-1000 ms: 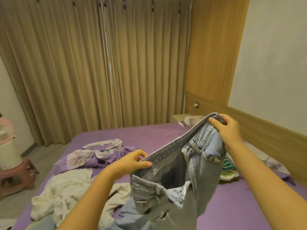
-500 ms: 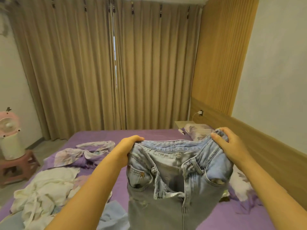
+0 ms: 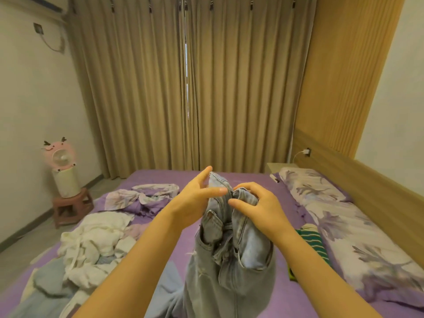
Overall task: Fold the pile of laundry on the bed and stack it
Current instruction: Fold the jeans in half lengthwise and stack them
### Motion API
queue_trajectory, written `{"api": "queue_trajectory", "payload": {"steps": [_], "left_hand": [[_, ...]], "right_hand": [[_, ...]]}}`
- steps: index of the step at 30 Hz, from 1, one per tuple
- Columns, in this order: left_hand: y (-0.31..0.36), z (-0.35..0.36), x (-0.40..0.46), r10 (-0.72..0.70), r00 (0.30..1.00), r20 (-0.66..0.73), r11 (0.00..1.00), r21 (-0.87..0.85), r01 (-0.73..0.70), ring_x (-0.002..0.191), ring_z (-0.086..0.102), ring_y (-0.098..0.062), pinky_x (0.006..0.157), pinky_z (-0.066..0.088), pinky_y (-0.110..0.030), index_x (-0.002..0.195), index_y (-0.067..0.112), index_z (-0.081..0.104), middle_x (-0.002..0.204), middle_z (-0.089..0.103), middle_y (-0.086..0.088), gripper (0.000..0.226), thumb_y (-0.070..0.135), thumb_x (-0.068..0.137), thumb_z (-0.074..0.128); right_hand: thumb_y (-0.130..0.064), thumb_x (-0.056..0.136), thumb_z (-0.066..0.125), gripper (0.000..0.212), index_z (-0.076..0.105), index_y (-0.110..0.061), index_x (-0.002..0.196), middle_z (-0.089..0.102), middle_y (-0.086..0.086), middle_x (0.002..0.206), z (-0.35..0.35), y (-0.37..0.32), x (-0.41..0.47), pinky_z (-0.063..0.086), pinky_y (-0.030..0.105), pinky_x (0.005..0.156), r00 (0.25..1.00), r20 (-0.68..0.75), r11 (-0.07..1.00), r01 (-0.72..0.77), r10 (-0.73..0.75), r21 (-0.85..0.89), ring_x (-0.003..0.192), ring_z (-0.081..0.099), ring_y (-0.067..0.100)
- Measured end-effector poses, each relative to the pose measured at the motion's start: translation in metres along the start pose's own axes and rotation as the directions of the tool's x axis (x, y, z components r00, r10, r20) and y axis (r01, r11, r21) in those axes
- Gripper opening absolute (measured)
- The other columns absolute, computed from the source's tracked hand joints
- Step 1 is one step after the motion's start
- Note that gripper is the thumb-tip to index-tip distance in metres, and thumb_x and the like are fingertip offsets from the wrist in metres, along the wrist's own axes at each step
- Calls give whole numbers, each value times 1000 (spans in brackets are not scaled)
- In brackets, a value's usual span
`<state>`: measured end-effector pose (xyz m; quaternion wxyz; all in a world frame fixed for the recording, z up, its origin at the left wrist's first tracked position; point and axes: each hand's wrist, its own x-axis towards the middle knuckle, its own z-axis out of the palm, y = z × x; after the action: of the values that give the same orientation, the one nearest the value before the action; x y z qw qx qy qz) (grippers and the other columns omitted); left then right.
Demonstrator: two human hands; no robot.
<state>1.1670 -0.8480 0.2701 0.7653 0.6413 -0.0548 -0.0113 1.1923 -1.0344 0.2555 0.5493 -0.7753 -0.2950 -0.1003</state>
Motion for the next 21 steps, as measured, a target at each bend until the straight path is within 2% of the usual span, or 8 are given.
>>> {"api": "queue_trajectory", "payload": {"steps": [2,5,7,9,12,16,19,21], "left_hand": [[-6,-5,-8,71,991,117,996,45,-77,109,62,-21,84,53,-34,147,46,16,127,58,-5,104,-4,74,69],[-8,-9,-18,112,969,220,955,245,-166,142,28,-17,96,48,-36,141,60,19,158,14,12,104,-5,77,67],[-5,-16,-21,109,964,241,892,405,-202,141,28,-11,93,50,-32,139,63,21,153,19,23,100,-2,80,70],[1,-25,-22,136,971,199,740,631,-233,117,54,-9,85,54,-27,140,61,20,135,49,13,96,3,83,71],[10,-37,-20,303,952,48,373,913,-165,110,56,-13,84,51,-26,148,41,18,130,54,3,88,11,85,71],[17,-62,-16,417,903,-106,356,933,-55,112,57,-26,82,48,-28,138,18,39,123,60,-8,62,11,85,70],[26,-80,-18,446,881,-160,292,956,26,92,60,-30,61,39,-26,88,17,50,90,63,-6,20,20,86,70],[31,-90,-22,467,865,-183,276,960,53,73,54,-24,52,32,-25,68,22,41,68,52,6,36,32,84,71]], "right_hand": [[-21,81,74,9,68,-20,88,70,-8,86,-2,3,1,50,21,73,999,-53,996,-6,11,92,84,63,5],[-13,81,73,5,69,-17,80,71,-8,75,-11,4,6,48,13,64,992,-126,971,8,23,237,72,65,2],[-11,80,74,9,69,-17,78,71,-9,70,-25,6,11,49,12,63,983,-166,954,-30,83,298,67,64,0],[-9,81,71,6,69,-13,86,74,1,81,-43,10,16,54,25,72,979,-98,929,-136,180,345,76,68,11],[5,82,63,21,66,-6,99,74,11,95,-71,12,17,55,28,73,946,186,852,-320,265,414,89,70,20],[11,79,64,32,67,-11,102,72,9,102,-86,11,13,57,29,77,937,215,953,-296,275,68,94,69,18],[-1,81,67,15,68,-9,94,72,9,94,-81,10,15,52,45,84,970,19,934,-228,243,-275,91,66,24],[-8,83,67,10,67,-5,93,70,13,91,-76,9,17,49,47,82,981,-66,888,-194,184,-416,90,63,30]]}}
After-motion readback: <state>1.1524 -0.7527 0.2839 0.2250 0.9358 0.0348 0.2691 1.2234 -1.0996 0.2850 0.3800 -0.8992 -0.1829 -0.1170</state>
